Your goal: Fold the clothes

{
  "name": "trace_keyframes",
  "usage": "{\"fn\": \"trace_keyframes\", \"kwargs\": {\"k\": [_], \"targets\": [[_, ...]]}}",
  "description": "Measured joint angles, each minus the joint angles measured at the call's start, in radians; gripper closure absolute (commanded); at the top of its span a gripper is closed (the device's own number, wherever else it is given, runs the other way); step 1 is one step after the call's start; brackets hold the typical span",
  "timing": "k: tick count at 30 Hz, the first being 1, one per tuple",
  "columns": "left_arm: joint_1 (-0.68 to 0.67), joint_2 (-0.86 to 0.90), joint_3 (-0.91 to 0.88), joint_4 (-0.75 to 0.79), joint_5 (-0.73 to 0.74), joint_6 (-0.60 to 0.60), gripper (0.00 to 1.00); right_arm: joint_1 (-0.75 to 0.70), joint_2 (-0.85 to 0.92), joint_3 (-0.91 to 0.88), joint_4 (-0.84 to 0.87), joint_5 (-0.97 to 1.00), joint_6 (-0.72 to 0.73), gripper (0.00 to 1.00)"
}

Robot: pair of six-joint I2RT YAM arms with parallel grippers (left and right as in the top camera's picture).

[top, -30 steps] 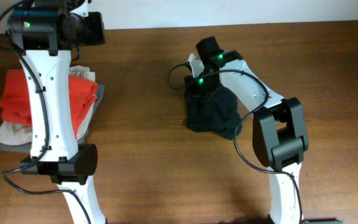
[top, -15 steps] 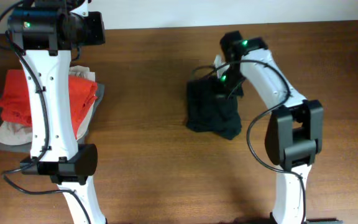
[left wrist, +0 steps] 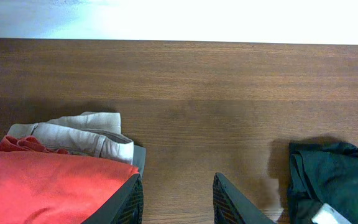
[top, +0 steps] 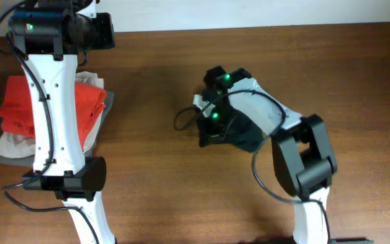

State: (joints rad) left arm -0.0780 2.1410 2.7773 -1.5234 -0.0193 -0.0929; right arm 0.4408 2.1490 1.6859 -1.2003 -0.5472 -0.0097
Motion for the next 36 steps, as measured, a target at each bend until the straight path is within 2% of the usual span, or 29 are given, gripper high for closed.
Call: {"fn": "trace_keyframes", "kwargs": {"k": [4,9,13,20,22,26,31,36], "targets": [[0.000,0.000,0.000,-0.010,0.000,0.003,0.60,-0.031,-0.105,0.000,0.037,0.137,0.098,0.96],[0.000,0.000,0.000,-0.015,0.000,0.003,0.60,-0.180,-0.161,0.001,0.061,0.284,0.220,0.96],[0.000,0.000,0.000,-0.015,0.000,0.003,0.59,-0.267,-0.128,0.000,0.065,0.337,0.269,0.96],[0.000,0.000,0.000,-0.016,0.000,0.003,0.59,-0.201,0.044,0.000,0.141,0.259,0.297,0.96],[0.000,0.000,0.000,-0.018,0.000,0.003,0.59,-0.148,0.103,0.000,0.177,0.158,0.283,0.96],[0.000,0.000,0.000,-0.018,0.000,0.003,0.59,-0.074,0.105,-0.001,0.203,0.010,0.159,0.96],[0.000,0.000,0.000,-0.018,0.000,0.003,0.58,-0.021,0.086,-0.002,0.184,-0.053,0.030,0.96],[0.000,0.000,0.000,-0.031,0.000,0.003,0.58,-0.059,0.009,-0.002,0.174,-0.060,-0.025,0.96]]}}
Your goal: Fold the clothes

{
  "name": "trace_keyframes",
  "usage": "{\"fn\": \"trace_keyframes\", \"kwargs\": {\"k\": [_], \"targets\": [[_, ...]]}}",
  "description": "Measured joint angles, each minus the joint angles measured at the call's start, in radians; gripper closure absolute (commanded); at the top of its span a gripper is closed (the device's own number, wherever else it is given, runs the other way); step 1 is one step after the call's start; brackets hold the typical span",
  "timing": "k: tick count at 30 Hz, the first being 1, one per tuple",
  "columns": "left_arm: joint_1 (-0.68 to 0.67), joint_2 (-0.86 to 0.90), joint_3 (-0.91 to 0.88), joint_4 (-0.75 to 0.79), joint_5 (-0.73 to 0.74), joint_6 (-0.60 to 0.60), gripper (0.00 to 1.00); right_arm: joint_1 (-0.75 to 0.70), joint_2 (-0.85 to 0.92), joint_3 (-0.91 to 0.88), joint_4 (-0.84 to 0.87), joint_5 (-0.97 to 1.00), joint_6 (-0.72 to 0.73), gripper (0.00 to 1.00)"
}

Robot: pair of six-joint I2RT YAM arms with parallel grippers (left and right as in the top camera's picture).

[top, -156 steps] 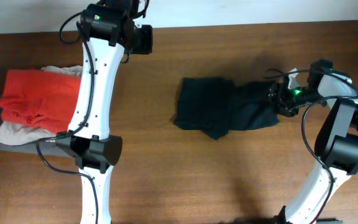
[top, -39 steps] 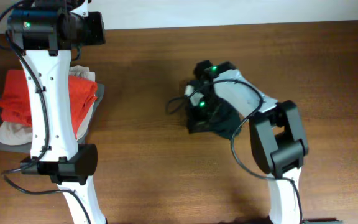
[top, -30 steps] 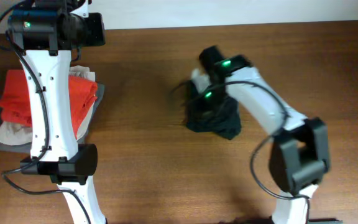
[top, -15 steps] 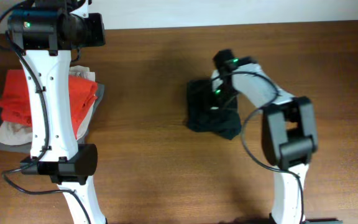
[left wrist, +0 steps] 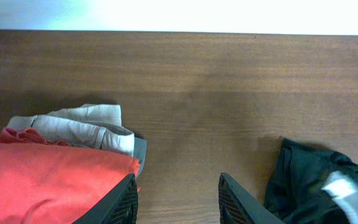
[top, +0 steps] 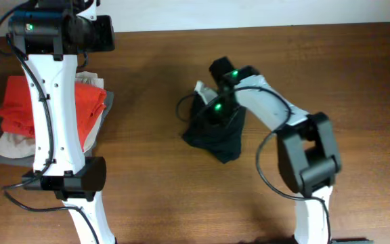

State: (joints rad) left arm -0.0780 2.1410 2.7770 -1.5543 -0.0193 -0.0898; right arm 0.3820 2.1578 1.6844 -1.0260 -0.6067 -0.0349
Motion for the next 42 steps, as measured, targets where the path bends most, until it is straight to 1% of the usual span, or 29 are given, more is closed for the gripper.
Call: {"fn": "trace_keyframes", "kwargs": {"k": [2,5,6,7,8,10,12,14,17,18,22,24,25,26,27,28,29,32,35,37,38,40,42], "targets": [[0.000,0.000,0.000,-0.010,0.000,0.000,0.58,-0.035,-0.037,0.000,-0.009,-0.004,-0.003,0.96],[0.000,0.000,0.000,-0.016,0.001,0.000,0.58,-0.118,-0.080,0.001,-0.032,-0.005,0.030,0.83],[0.000,0.000,-0.001,-0.017,0.005,0.000,0.58,-0.144,-0.085,0.001,-0.050,-0.006,0.055,0.75],[0.000,0.000,-0.005,-0.018,0.011,0.000,0.58,-0.177,-0.087,0.001,-0.073,-0.006,0.080,0.62],[0.000,0.000,-0.013,-0.020,0.018,0.000,0.54,-0.203,-0.087,0.001,-0.087,-0.004,0.102,0.49],[-0.003,0.000,-0.044,-0.027,0.041,0.022,0.51,-0.265,-0.087,0.000,-0.116,-0.004,0.147,0.18],[-0.012,0.000,-0.112,-0.027,0.080,0.055,0.51,-0.325,-0.087,0.000,-0.135,0.000,0.177,0.13],[-0.024,-0.002,-0.187,-0.013,0.126,0.085,0.52,-0.353,-0.087,0.000,-0.146,0.013,0.189,0.13],[-0.053,-0.002,-0.333,0.050,0.214,0.137,0.49,-0.367,-0.087,0.000,-0.150,0.027,0.198,0.13],[-0.063,-0.002,-0.381,0.073,0.249,0.154,0.48,-0.369,-0.087,0.000,-0.150,0.030,0.200,0.13],[-0.111,-0.002,-0.618,0.219,0.418,0.198,0.36,-0.377,-0.087,0.000,-0.148,0.033,0.208,0.12],[-0.134,-0.002,-0.743,0.327,0.516,0.208,0.31,-0.389,-0.087,0.000,-0.153,0.033,0.208,0.13],[-0.141,-0.002,-0.781,0.363,0.548,0.205,0.28,-0.397,-0.087,0.000,-0.157,0.033,0.206,0.17],[-0.149,-0.002,-0.835,0.403,0.581,0.200,0.25,-0.405,-0.087,0.000,-0.164,0.031,0.201,0.23],[-0.156,-0.002,-0.891,0.441,0.614,0.191,0.23,-0.412,-0.087,0.000,-0.176,0.022,0.190,0.37],[-0.159,-0.002,-0.924,0.467,0.632,0.181,0.22,-0.417,-0.087,0.000,-0.184,0.012,0.174,0.78],[-0.163,-0.002,-0.987,0.516,0.660,0.161,0.21,-0.421,-0.087,0.000,-0.189,-0.014,0.141,0.96],[-0.163,-0.002,-1.089,0.621,0.692,0.116,0.20,-0.408,-0.087,0.000,-0.179,-0.086,0.085,0.96],[-0.163,-0.002,-1.182,0.726,0.705,0.074,0.14,-0.379,-0.087,0.000,-0.150,-0.122,0.079,0.96],[-0.163,-0.002,-1.246,0.824,0.712,0.032,0.13,-0.350,-0.087,0.000,-0.129,-0.141,0.080,0.96],[-0.163,-0.002,-1.268,0.860,0.714,0.014,0.09,-0.340,-0.087,0.000,-0.121,-0.145,0.080,0.96],[-0.164,-0.002,-1.324,0.953,0.719,-0.042,0.08,-0.312,-0.087,0.000,-0.108,-0.150,0.110,0.96],[-0.168,-0.002,-1.345,1.006,0.730,-0.074,0.08,-0.301,-0.087,0.000,-0.089,-0.138,0.162,0.96]]}}
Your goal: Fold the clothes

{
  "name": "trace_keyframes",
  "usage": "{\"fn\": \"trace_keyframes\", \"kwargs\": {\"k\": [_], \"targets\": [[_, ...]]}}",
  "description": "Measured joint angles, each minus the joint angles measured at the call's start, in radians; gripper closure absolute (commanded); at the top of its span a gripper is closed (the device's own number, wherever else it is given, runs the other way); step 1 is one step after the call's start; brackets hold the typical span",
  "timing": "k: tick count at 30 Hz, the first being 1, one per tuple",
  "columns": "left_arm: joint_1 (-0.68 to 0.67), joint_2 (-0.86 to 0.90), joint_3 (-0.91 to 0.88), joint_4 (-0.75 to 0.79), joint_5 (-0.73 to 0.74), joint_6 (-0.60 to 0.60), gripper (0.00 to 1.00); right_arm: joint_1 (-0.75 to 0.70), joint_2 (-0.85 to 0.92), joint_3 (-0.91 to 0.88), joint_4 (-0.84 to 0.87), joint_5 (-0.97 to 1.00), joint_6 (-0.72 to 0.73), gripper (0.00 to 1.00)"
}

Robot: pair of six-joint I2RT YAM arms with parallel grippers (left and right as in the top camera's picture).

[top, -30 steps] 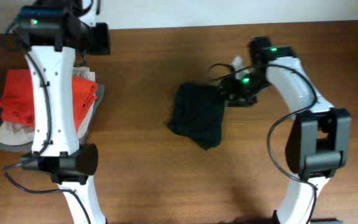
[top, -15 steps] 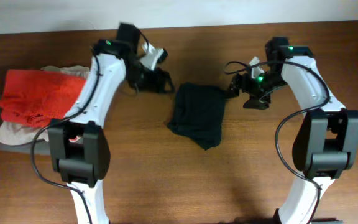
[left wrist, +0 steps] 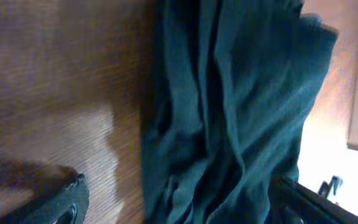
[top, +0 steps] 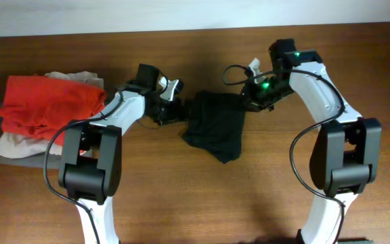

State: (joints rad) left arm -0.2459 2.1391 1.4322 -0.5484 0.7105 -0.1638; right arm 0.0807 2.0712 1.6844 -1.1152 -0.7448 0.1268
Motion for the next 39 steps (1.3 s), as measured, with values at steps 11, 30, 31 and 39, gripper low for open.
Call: {"fn": "trace_keyframes", "kwargs": {"k": [11,30,31,39], "targets": [[-0.111,0.043,-0.005,0.142,0.034,-0.148,0.46,0.002,0.000,0.000,0.009,0.020,0.079,0.96],[-0.068,0.118,-0.001,0.149,0.180,-0.138,1.00,-0.064,-0.001,0.000,0.000,0.021,0.078,0.96],[-0.056,0.116,-0.001,0.148,0.181,-0.135,1.00,-0.082,-0.002,0.000,-0.004,0.022,0.079,0.96],[0.057,-0.023,0.000,0.177,0.179,-0.131,1.00,-0.184,-0.046,0.000,-0.031,0.022,0.074,0.96]]}}
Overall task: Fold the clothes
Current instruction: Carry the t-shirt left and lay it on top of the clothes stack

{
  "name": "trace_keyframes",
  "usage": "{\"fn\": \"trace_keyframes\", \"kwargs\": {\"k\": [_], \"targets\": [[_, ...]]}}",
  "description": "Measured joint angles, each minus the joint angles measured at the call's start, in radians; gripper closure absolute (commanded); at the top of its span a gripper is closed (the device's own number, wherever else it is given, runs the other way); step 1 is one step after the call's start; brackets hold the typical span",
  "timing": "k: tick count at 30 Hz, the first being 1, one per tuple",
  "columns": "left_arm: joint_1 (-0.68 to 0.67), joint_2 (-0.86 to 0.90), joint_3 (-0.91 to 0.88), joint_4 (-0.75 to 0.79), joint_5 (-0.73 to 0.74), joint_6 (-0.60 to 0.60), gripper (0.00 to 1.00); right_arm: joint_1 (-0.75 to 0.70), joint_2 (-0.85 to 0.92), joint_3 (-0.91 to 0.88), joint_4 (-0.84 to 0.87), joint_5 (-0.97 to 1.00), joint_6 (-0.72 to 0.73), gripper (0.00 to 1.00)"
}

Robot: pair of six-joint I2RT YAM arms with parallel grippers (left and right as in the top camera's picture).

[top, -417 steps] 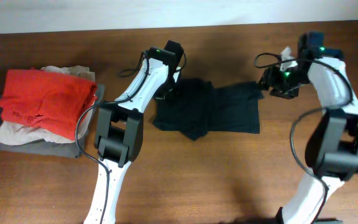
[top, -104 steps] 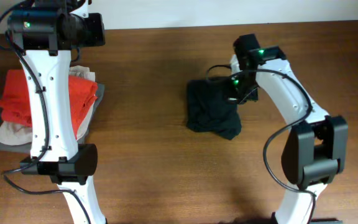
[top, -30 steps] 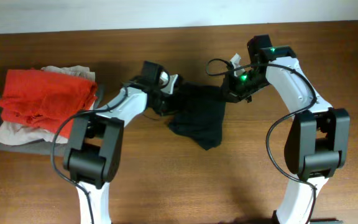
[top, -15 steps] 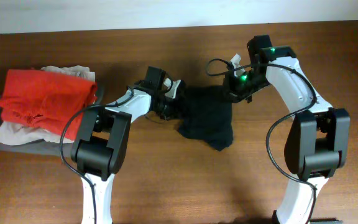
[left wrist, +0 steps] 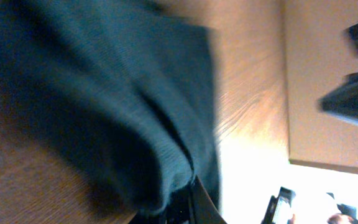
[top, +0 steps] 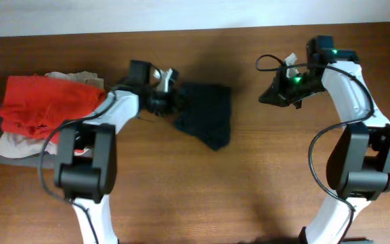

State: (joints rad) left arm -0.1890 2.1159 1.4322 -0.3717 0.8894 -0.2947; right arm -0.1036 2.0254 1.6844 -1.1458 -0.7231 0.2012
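Note:
A dark green garment (top: 207,115) lies crumpled on the wooden table (top: 249,196), a little left of centre. My left gripper (top: 170,102) is at its left edge, shut on a pinch of the cloth. In the left wrist view the dark green garment (left wrist: 104,93) fills most of the frame and runs into the left gripper (left wrist: 188,202) at the bottom. My right gripper (top: 271,96) hovers to the right of the garment, apart from it, open and holding nothing.
At the far left stands a pile of clothes: a red garment (top: 46,105) on top, beige cloth (top: 15,144) under it and a grey piece at the bottom. The right arm's cable (top: 266,62) loops above its wrist.
The right gripper was at the garment's right edge and now is off to the right, clear of the cloth. The left gripper holds the left edge, and the garment has shifted slightly left.
At first the left arm was raised over the pile while the right gripper worked the bunched garment at centre. Then the garment was partly spread. Later both grippers were at its opposite edges. Now only the left holds it.

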Motion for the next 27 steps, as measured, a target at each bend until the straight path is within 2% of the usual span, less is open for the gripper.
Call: {"fn": "trace_keyframes", "kwargs": {"k": [4,13,19,23,27], "targets": [[0.014,-0.072,0.006,0.005,-0.011,0.000,1.00,-0.005,-0.004,0.000,-0.002,0.000,-0.009,0.96],[0.013,-0.078,0.014,-0.008,-0.029,-0.001,0.99,-0.005,-0.004,0.000,-0.002,0.000,-0.019,0.96],[0.035,-0.122,0.101,-0.019,-0.048,-0.001,1.00,-0.005,-0.004,0.000,-0.003,0.000,-0.021,0.96],[0.112,-0.204,0.206,-0.028,-0.065,0.006,1.00,-0.005,-0.004,0.000,-0.010,0.000,-0.021,0.96],[0.259,-0.276,0.308,-0.027,-0.071,0.046,1.00,-0.005,-0.005,0.000,-0.015,0.000,-0.022,0.96]]}}
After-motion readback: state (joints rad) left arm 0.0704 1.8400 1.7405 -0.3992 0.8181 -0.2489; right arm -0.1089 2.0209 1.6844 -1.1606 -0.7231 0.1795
